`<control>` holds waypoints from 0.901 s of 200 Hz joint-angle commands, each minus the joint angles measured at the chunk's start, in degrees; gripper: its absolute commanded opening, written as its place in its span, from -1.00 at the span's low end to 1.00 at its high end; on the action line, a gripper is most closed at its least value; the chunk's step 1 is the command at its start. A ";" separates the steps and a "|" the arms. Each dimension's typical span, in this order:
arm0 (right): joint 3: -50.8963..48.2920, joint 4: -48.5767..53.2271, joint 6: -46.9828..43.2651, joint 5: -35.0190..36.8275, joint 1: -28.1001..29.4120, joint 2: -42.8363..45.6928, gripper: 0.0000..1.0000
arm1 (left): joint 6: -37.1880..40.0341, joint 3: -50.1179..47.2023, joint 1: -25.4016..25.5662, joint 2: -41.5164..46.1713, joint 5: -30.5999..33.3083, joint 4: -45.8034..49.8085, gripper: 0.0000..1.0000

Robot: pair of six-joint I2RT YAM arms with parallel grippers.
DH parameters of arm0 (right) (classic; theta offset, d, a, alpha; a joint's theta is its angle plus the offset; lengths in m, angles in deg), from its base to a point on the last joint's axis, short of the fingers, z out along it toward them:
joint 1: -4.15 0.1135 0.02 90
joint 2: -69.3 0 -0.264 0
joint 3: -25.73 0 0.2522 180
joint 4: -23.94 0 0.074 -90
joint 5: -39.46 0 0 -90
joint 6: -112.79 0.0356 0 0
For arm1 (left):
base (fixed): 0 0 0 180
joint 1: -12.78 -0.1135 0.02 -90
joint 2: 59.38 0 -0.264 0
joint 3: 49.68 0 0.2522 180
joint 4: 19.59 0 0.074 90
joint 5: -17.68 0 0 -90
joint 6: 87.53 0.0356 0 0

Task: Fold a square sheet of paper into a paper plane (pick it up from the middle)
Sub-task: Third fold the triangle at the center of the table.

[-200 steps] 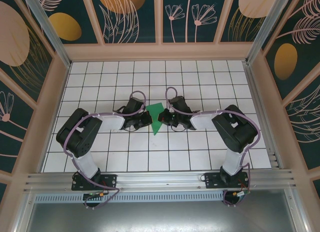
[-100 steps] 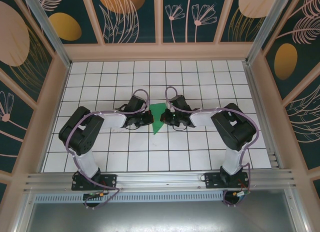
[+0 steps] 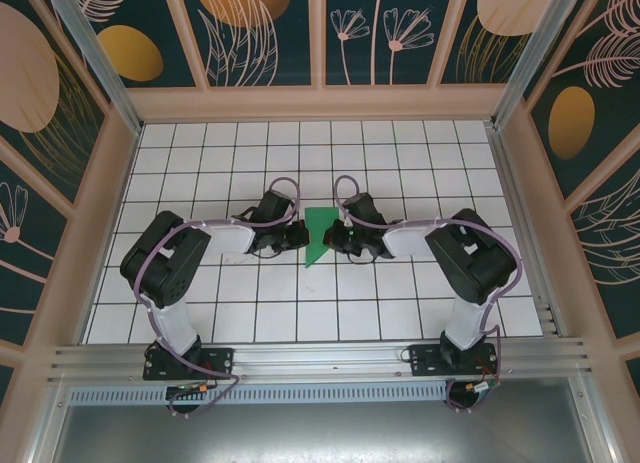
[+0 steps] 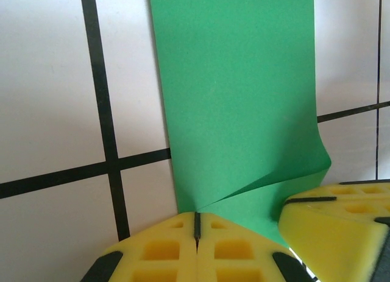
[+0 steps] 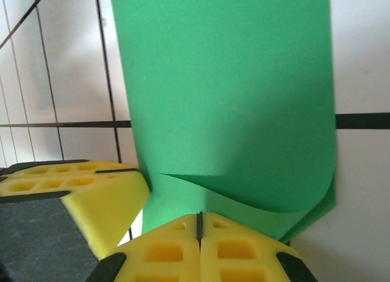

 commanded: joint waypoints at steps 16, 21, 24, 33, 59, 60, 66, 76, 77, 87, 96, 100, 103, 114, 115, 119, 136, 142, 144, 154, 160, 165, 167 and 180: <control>0.81 -0.77 -2.15 -1.66 1.05 0.78 -1.00 | 1.21 -0.74 0.69 -3.28 1.06 4.04 -1.00; 0.67 -0.72 -2.20 -1.46 1.03 0.40 -1.00 | 1.16 -0.74 0.72 -3.29 1.08 4.05 -1.00; 0.50 -0.78 -2.10 -1.39 1.03 0.26 -1.00 | 1.20 -0.74 0.74 -3.29 1.10 4.05 -1.00; 0.23 -0.80 -1.98 -1.13 0.94 -0.21 -1.00 | 1.17 -0.74 0.74 -3.28 1.11 4.04 -1.00; -0.48 -0.26 -1.79 -0.14 0.88 -1.02 -1.00 | 1.07 -0.69 0.81 -3.12 1.18 4.13 -1.00; -0.55 -0.22 -1.78 -0.13 0.91 -1.02 -1.00 | 1.10 -0.67 0.81 -3.12 1.18 4.13 -1.00; -0.89 -0.13 -1.52 0.03 0.85 -1.02 -1.00 | 1.05 -0.56 0.82 -2.98 1.19 4.05 -1.00; -1.56 -0.22 -1.01 0.24 0.85 -0.94 -1.00 | 0.89 -0.39 0.74 -2.70 1.27 4.04 -1.00; -1.66 -0.25 -0.91 0.28 0.85 -0.98 -1.00 | 0.87 -0.39 0.78 -2.69 1.32 4.04 -1.00; -2.45 -0.32 0.11 0.54 0.85 -0.85 -1.00 | 0.69 -0.30 0.81 -2.20 1.36 4.00 -1.00; -3.26 -0.77 0.95 0.66 0.93 -0.54 -1.00 | 0.35 -0.11 0.82 -1.48 1.45 3.83 -1.00; -3.61 -0.96 1.46 0.75 1.00 -0.33 -1.00 | 0.11 -0.08 0.80 -1.13 1.46 3.71 -1.00; -3.87 -1.04 1.87 0.88 0.98 -0.27 -1.00 | -0.06 -0.09 0.75 -0.83 1.45 3.55 -1.00; -4.90 -1.69 3.25 1.35 1.22 0.34 -1.00 | -0.54 0.03 0.78 0.41 1.45 3.30 -1.00; -5.00 -1.78 3.42 1.37 1.25 0.41 -1.00 | -0.59 0.09 0.80 0.50 1.45 3.27 -1.00; -5.36 -2.11 3.99 1.50 1.35 0.58 -1.00 | -0.84 0.08 0.82 1.02 1.53 3.21 -1.00; -6.18 -3.04 5.64 1.88 2.02 0.92 -1.00 | -2.12 -0.47 0.75 3.38 1.54 2.35 -0.98; -6.17 -3.00 6.00 2.20 2.27 1.04 -1.00 | -2.65 -0.79 0.81 4.29 1.56 2.20 -0.96; -6.18 -3.05 6.14 2.33 2.39 1.01 -1.00 | -2.84 -0.90 0.75 4.56 1.54 2.09 -0.95; -6.27 -3.34 6.79 2.60 2.84 0.95 -1.00 | -3.91 -1.99 0.82 5.84 1.54 1.37 -0.91; -6.38 -3.48 7.32 2.69 3.11 0.92 -1.00 | -4.59 -2.76 0.88 8.05 1.60 0.86 -0.88; -6.43 -3.69 7.71 2.93 3.33 0.99 -1.00 | -5.27 -3.43 0.89 9.15 1.77 0.51 -0.85; -6.47 -3.70 7.84 3.00 3.38 0.94 -1.00 | -5.62 -3.74 0.95 9.53 1.86 0.39 -0.84; -6.54 -3.95 8.78 3.37 3.83 0.93 -1.00 | -7.42 -5.78 1.27 12.30 2.47 -0.47 -0.80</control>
